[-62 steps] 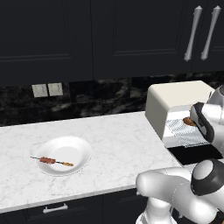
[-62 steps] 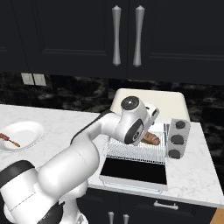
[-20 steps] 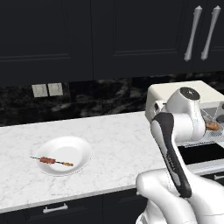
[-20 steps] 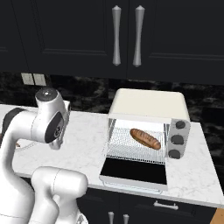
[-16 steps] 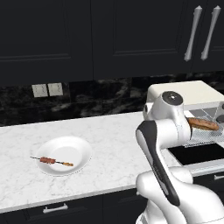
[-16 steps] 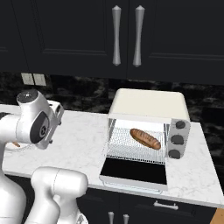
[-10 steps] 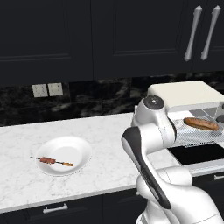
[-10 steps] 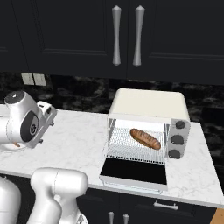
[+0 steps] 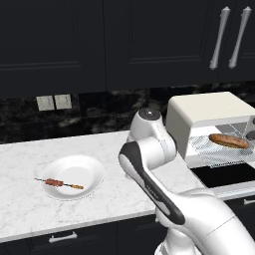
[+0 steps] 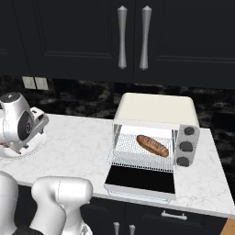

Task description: Pick up the kebab skewer and baguette bread, and place them inside the toaster oven. Close the toaster oven door and start by setting the timer.

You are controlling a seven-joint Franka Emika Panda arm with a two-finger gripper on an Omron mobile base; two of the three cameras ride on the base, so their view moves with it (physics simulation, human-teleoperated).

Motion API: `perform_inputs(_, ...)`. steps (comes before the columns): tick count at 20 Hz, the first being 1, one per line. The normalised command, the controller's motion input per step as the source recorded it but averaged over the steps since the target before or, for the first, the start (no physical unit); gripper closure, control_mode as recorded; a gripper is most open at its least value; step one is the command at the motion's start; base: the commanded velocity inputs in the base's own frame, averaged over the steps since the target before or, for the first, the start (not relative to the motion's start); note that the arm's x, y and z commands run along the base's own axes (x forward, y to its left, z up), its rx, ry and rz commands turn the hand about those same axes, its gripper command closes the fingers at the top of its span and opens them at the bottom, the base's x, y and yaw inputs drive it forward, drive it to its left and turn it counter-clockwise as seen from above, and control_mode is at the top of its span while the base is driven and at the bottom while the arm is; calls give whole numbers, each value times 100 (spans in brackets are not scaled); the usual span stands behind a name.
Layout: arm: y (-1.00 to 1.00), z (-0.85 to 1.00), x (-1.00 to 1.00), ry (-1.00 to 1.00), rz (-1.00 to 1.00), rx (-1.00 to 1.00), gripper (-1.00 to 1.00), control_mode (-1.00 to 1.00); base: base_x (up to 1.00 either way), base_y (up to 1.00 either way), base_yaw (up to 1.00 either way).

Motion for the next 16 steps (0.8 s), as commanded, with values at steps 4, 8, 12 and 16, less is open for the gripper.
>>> perform_inputs(4,88,-23,15,12,-7,6,-100,-100,0,0,0)
perform_inputs(8,82,-31,8,0,-8,0,-100,-100,0,0,0)
perform_inputs(12,42,-13,8,0,0,0,-100,-100,0,0,0)
perform_inputs(16,57,-4,21,0,0,0,-100,-100,0,0,0)
